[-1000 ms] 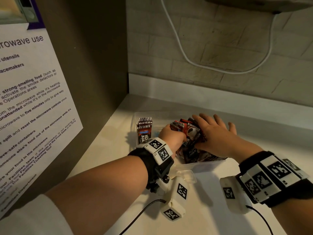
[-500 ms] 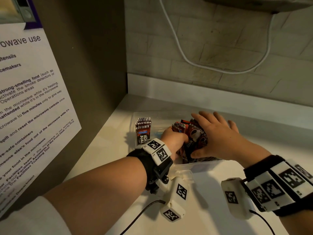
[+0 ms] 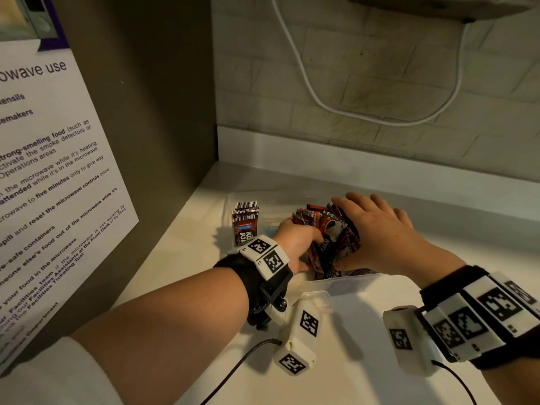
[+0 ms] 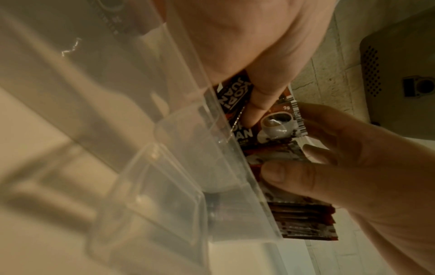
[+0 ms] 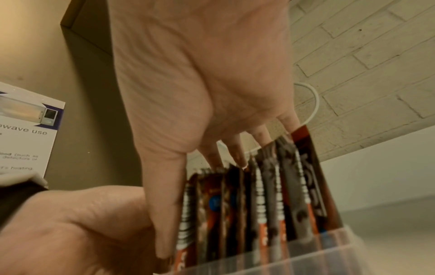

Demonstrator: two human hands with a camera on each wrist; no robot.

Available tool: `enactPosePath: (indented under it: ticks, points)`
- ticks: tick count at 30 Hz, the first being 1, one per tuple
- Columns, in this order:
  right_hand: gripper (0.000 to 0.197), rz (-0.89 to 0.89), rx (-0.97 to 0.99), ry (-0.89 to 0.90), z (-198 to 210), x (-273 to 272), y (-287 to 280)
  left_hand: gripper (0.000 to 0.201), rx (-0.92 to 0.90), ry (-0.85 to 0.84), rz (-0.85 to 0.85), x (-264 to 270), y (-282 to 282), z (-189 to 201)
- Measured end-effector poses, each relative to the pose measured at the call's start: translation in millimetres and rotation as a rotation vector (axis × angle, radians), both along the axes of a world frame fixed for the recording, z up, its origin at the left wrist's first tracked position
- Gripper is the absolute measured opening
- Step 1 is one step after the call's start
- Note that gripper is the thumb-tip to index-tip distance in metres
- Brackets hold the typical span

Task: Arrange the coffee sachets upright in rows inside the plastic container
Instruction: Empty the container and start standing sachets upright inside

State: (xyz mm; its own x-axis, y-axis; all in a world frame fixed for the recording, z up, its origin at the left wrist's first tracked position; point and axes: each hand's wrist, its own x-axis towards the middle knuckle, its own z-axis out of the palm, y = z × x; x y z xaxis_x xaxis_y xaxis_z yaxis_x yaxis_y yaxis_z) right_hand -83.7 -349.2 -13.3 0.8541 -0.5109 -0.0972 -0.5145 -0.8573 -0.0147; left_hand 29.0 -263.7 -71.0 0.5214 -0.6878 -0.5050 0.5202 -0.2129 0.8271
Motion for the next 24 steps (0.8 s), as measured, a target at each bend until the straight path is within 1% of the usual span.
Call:
enactPosePath:
  ticks: [3, 7, 11, 15, 18, 19, 21, 24]
  points:
    - [0.114, -0.017, 0.014, -0.009, -1, -1, 4, 0.031, -0.010, 0.032, 0.004, 3, 1, -2]
    - [0.101, -0.044, -0.009, -0.040, -9, -1, 10, 0.044, 0.025, -0.002, 0.003, 5, 2, -5]
    - [0.105, -0.047, 0.005, -0.054, -8, -1, 11, 0.039, 0.005, -0.004, 0.063, 8, 3, -9]
    - [0.109, -0.058, 0.013, -0.073, -2, -3, 9, 0.040, 0.039, -0.008, 0.084, 14, 7, -11]
    - [0.107, -0.068, 0.022, -0.087, 1, -5, 9, 0.038, 0.068, -0.019, 0.040, 11, 8, -10]
    - [0.107, -0.069, 0.023, -0.091, 1, -5, 9, 0.042, 0.067, -0.025, 0.034, 9, 6, -12]
    - [0.106, -0.070, 0.025, -0.101, 2, -5, 9, 0.050, 0.039, 0.037, 0.044, 6, 3, -12]
    - [0.105, -0.073, 0.031, -0.109, 3, -7, 9, 0.043, -0.034, 0.135, 0.087, 1, -3, -12]
